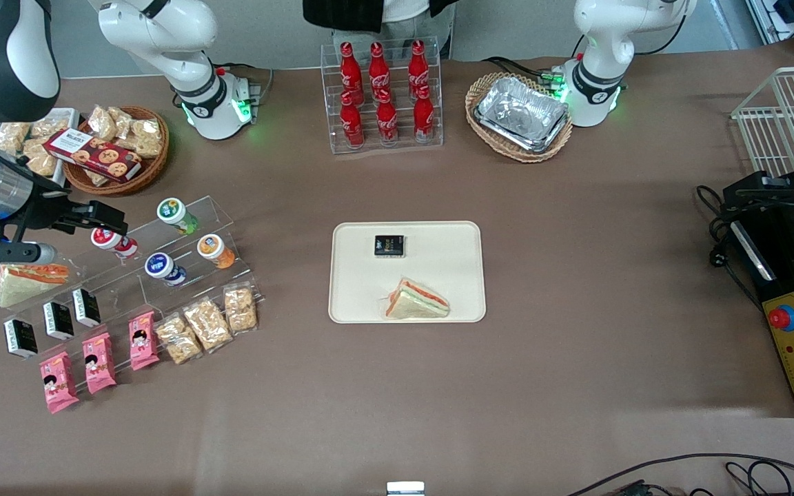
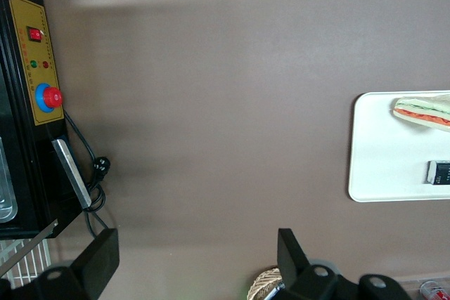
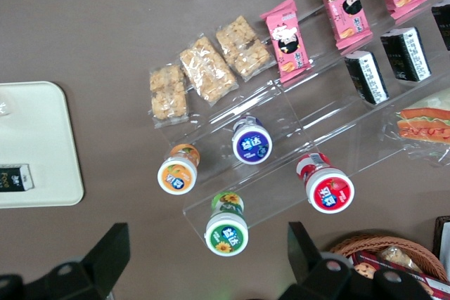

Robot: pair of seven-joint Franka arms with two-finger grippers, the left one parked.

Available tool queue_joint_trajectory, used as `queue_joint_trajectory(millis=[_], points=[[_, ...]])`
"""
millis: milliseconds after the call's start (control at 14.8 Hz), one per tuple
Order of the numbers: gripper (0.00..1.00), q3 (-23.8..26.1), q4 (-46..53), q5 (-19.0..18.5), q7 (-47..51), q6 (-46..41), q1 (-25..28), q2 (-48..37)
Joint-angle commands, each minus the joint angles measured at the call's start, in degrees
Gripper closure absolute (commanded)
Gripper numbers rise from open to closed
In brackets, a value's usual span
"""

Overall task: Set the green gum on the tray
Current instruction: 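Move the right gripper over the green-labelled yogurt bottle on the rack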

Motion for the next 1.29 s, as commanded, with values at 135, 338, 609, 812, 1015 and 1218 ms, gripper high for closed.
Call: queue_joint_trajectory(millis=[135, 338, 609, 812, 1015, 1218], points=[[0.0, 0.07, -11.93, 2.43, -1.31, 1.58, 1.28, -11.19], [0.0, -0.28, -23.11, 2.7, -2.1, 3.88, 1.2, -21.4], [0.0, -2.04, -31.83, 2.7, -6.67, 6.96, 0.76, -28.28], [0.0, -2.13, -33.95, 2.7, -7.11, 9.33, 0.76, -29.17], [0.0, -2.04, -34.04, 2.7, -7.11, 11.17, 0.85, -28.29], [0.0, -2.04, -34.65, 2.7, -7.11, 15.03, 1.02, -25.22]])
